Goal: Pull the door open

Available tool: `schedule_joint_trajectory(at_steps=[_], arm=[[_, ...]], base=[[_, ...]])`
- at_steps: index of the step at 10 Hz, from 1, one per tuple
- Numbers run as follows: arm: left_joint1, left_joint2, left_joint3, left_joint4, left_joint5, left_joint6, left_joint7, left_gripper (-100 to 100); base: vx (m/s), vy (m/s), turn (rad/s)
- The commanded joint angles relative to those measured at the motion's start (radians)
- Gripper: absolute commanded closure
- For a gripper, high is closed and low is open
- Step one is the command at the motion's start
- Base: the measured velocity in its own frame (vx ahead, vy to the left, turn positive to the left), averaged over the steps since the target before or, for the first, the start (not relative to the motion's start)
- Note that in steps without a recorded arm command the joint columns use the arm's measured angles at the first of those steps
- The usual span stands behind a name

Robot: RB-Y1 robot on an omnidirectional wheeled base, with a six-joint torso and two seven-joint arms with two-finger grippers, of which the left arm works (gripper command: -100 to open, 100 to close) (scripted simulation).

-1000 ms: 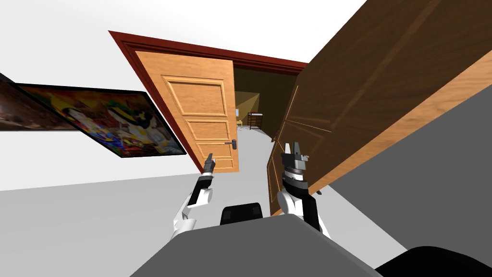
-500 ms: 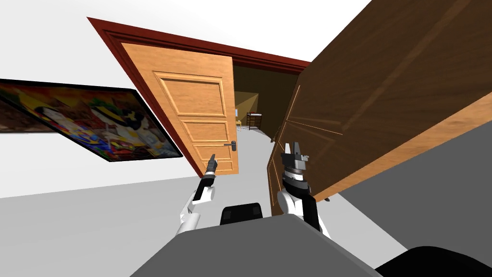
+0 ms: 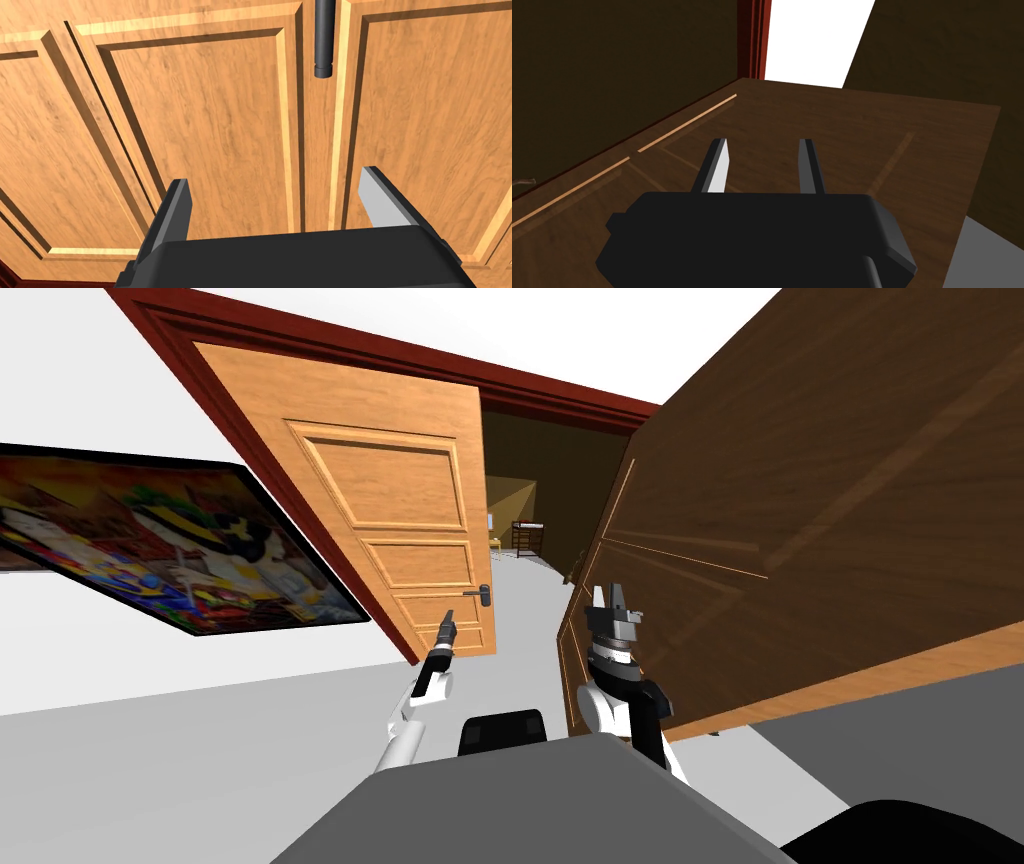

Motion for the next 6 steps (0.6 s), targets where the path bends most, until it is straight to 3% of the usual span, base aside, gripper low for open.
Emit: schedule_joint_trajectory(at_steps=[1, 6], arm=[[-0.024, -0.012, 0.003, 0.043, 0.001, 0.012, -0.007, -100], [-0.071, -0.040, 0.009, 0.125, 0.003, 0.032, -0.018, -100]], base=[[0.119, 0.014, -0.018], [0.126, -0.013, -0.004]])
